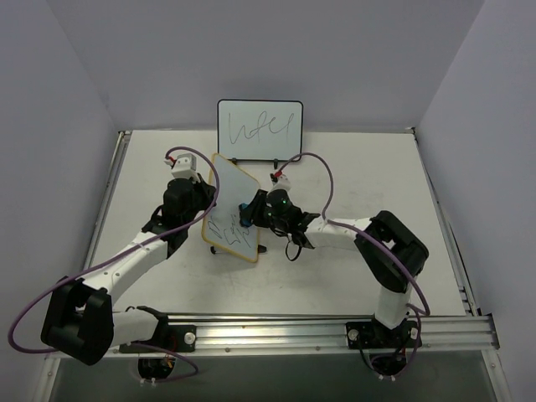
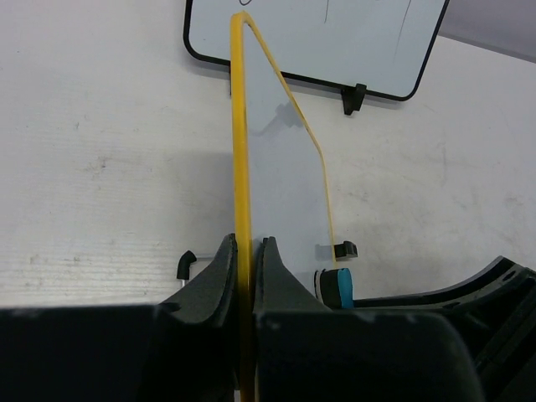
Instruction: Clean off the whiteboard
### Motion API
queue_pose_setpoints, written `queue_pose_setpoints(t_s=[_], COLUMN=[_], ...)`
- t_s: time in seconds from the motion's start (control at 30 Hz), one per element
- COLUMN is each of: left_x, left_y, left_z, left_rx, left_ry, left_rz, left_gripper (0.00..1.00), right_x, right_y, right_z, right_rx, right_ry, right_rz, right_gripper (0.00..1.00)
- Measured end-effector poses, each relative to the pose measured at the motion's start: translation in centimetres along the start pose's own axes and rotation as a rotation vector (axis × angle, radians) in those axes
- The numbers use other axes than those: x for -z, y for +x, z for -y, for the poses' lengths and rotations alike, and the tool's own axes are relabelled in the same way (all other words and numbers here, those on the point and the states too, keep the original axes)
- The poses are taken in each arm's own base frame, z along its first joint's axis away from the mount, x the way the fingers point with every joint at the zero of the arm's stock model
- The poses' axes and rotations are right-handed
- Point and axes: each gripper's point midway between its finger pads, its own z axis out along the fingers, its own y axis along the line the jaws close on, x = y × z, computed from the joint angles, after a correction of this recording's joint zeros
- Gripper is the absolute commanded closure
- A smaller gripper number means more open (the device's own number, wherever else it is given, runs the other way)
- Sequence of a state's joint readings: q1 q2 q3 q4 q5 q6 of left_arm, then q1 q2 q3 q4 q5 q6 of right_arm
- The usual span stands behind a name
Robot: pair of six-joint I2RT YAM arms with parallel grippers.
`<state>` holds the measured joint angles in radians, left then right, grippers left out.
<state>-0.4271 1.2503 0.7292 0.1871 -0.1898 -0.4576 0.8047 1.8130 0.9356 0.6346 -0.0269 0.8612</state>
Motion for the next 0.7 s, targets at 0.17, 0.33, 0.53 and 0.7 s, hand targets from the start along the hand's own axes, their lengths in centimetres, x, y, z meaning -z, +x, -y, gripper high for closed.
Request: queue_pose_setpoints(t_s=[0.17,0.33,0.53,0.7], left_x=[0.0,0.0,0.0,0.0], left_y=[0.1,0.2,0.2,0.2], left_z=[-0.2,-0.3,-0.4,-0.2], left_rx=[-0.002,-0.003,-0.003,-0.006], left_ry=[-0.008,-0.014,-0.015,-0.011], left_rz=[0.0,-0.003,-0.005,-0.003], left_gripper=[0.98,0.98,0.98,0.98], right_x=[-0.2,0.2,0.4,1.0], right_y=[-0.6,-0.7,-0.5,0.2], right_z=[-3.6,-7.6,-8.0,-6.9], right_rx=[0.033,0.054,0.051,0.009], right_ry=[-0.037,-0.114,-0.135,-0.173], right_rz=[0.004,0.011,0.019,0.035], right_gripper=[1.0,1.0,1.0,1.0])
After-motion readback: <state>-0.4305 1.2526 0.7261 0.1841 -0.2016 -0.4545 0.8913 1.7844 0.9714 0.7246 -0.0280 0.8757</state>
